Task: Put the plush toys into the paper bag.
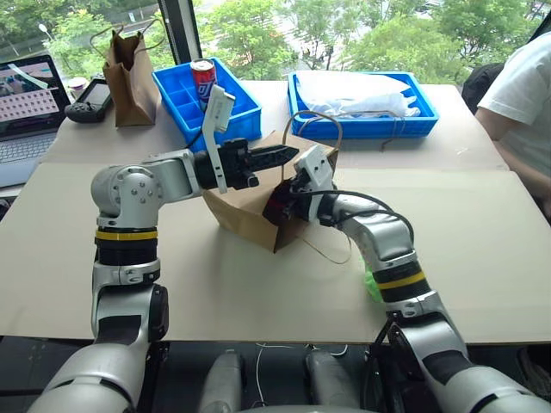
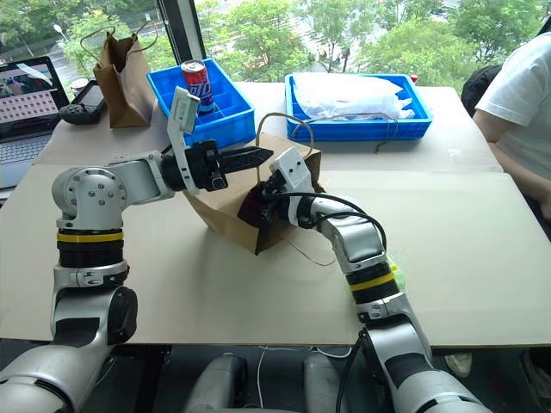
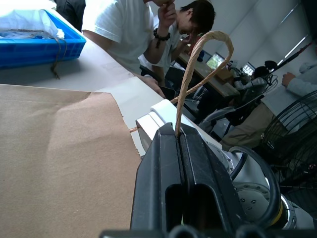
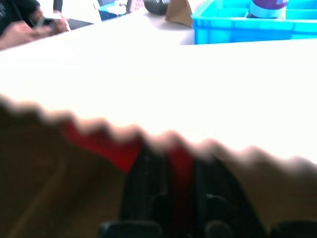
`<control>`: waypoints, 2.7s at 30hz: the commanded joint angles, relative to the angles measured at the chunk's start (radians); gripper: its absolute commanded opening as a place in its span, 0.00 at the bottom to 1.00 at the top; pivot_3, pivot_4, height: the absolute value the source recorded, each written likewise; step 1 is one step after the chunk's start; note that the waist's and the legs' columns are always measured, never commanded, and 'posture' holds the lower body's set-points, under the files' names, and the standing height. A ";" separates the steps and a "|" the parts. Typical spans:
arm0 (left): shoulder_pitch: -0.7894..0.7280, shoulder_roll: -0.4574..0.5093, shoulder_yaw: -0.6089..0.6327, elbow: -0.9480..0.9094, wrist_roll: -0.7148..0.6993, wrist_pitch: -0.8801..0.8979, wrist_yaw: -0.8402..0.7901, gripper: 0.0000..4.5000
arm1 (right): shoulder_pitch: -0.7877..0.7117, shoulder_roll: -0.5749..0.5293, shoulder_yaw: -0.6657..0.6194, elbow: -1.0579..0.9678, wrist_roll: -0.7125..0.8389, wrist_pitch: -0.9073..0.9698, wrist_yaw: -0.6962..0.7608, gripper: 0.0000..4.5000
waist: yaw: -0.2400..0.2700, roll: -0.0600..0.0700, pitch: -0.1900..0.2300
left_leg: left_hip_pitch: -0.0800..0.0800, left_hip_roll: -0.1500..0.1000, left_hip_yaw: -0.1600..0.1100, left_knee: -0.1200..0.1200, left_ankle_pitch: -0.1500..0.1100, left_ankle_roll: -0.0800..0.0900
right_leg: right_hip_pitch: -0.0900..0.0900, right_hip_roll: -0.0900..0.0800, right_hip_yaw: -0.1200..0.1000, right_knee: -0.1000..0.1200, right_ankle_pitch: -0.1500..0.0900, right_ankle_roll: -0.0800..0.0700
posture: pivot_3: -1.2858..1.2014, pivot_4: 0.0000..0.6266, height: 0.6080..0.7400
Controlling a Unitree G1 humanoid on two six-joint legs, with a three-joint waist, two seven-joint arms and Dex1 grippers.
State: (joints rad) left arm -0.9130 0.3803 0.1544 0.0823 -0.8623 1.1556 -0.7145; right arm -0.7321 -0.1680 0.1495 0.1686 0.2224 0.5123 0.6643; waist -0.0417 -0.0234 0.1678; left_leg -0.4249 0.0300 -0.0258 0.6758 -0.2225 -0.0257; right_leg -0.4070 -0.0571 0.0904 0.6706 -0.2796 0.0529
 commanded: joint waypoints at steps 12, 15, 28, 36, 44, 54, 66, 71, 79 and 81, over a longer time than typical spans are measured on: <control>-0.033 0.014 -0.012 -0.004 0.003 -0.045 -0.042 0.00 | 0.176 -0.251 -0.180 -0.507 0.200 0.360 0.004 0.99 | -0.002 0.000 0.000 | 0.000 0.000 -0.001 0.000 0.000 0.000 | 0.000 0.000 -0.002 -0.003 0.000 0.000 | 0.52 0.24 0.81; -0.034 0.013 -0.023 0.000 0.002 -0.050 -0.058 0.00 | 0.271 -0.435 -0.286 -0.653 0.278 0.480 0.070 0.99 | 0.009 0.000 0.000 | 0.000 0.000 -0.001 -0.001 0.000 0.000 | 0.001 0.000 -0.002 -0.004 0.000 0.000 | 0.52 0.24 0.81; -0.031 0.017 -0.079 0.008 0.030 -0.081 -0.120 0.00 | 0.665 -0.812 -0.342 -0.755 0.281 0.521 0.139 0.99 | 0.005 -0.001 0.001 | 0.000 0.000 0.001 0.000 0.000 0.001 | 0.003 0.001 -0.001 -0.008 -0.001 0.001 | 0.52 0.24 0.81; -0.036 0.027 -0.084 0.006 0.037 -0.083 -0.140 0.00 | 0.717 -0.819 -0.289 -0.679 0.202 0.450 0.095 0.54 | 0.007 -0.001 0.001 | 0.000 0.000 0.001 0.001 0.000 0.001 | 0.004 0.000 0.000 -0.008 -0.001 0.001 | 0.52 0.24 0.81; -0.044 0.019 -0.085 0.009 0.038 -0.085 -0.143 0.00 | 0.438 -0.815 -0.289 -0.731 0.262 0.421 0.119 0.00 | 0.001 -0.001 0.001 | 0.000 0.000 0.001 0.001 0.000 0.001 | 0.003 0.001 0.000 -0.007 -0.001 0.001 | 0.52 0.24 0.81; -0.069 0.012 -0.084 0.012 0.035 -0.082 -0.144 0.00 | 0.062 -0.458 0.080 -0.521 0.100 0.311 -0.021 0.00 | 0.000 -0.002 0.002 | -0.001 0.000 0.000 0.000 0.000 0.001 | 0.002 0.001 0.000 -0.007 -0.001 0.001 | 0.52 0.24 0.81; -0.052 0.027 -0.063 -0.025 0.020 -0.070 -0.118 0.00 | 0.010 -0.145 0.099 -0.265 0.029 0.044 -0.051 0.46 | 0.006 -0.002 0.002 | -0.001 0.000 -0.001 0.000 0.000 0.001 | 0.001 -0.001 -0.002 -0.005 -0.001 0.001 | 0.52 0.24 0.81; -0.039 0.025 -0.060 -0.030 0.019 -0.074 -0.114 0.00 | 0.072 -0.189 0.038 -0.375 0.074 0.119 -0.034 0.83 | 0.006 -0.002 0.002 | -0.001 0.000 -0.001 0.000 0.000 0.001 | 0.001 -0.001 -0.003 -0.005 -0.001 0.001 | 0.52 0.24 0.81; -0.035 0.015 -0.067 -0.021 0.025 -0.087 -0.123 0.00 | 0.146 -0.342 -0.106 -0.590 0.200 0.318 -0.005 0.99 | 0.002 -0.002 0.002 | -0.001 0.000 -0.001 0.000 0.000 0.001 | 0.001 0.000 -0.003 -0.005 -0.001 0.001 | 0.52 0.24 0.81; -0.034 0.010 -0.069 -0.020 0.025 -0.089 -0.125 0.00 | 0.154 -0.388 -0.164 -0.618 0.243 0.367 0.004 0.99 | 0.000 -0.002 0.002 | 0.000 0.000 -0.001 0.000 0.000 0.001 | 0.001 0.000 -0.003 -0.005 -0.001 0.001 | 0.52 0.24 0.81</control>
State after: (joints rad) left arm -0.9362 0.3933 0.0726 0.0837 -0.8255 1.0892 -0.8276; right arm -0.5761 -0.5242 0.0600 -0.3881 0.4166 0.8357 0.6582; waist -0.0413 -0.0252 0.1695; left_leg -0.4254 0.0301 -0.0265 0.6756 -0.2224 -0.0251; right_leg -0.4061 -0.0572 0.0878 0.6653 -0.2802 0.0536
